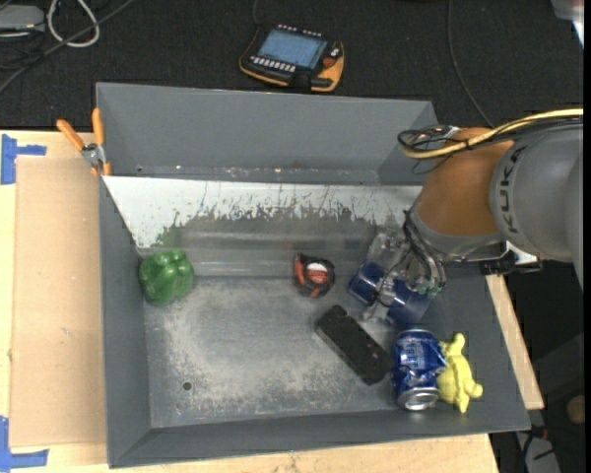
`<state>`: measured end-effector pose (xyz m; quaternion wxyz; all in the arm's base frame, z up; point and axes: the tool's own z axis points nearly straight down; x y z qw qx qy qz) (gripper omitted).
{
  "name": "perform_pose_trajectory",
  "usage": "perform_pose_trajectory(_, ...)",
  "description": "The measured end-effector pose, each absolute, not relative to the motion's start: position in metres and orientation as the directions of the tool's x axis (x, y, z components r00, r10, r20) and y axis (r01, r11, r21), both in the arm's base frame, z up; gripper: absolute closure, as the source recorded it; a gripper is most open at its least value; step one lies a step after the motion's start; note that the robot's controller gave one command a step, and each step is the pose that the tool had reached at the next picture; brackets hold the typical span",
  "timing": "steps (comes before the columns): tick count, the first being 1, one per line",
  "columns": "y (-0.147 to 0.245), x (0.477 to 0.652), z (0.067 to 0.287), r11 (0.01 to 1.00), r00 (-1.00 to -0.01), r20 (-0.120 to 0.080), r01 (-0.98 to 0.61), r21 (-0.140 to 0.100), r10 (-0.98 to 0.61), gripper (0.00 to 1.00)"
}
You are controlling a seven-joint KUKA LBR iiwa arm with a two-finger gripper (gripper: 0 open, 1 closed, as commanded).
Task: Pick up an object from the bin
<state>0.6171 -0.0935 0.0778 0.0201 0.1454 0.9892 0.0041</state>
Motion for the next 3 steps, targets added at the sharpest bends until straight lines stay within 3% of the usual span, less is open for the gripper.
perform_pose_trajectory(1,-0.035,0.577,0.07,0.887,-0.887,-0.015,-0.462,-0.001,-0.462,1.0)
perform_pose_trajectory(2,-0.032,0.576,0.07,0.886,-0.886,-0.014,-0.464,0.001,-0.464,1.0)
perform_pose_trajectory(3,-0.031,0.573,0.095,0.886,-0.886,-0.006,-0.463,0.006,-0.463,1.0)
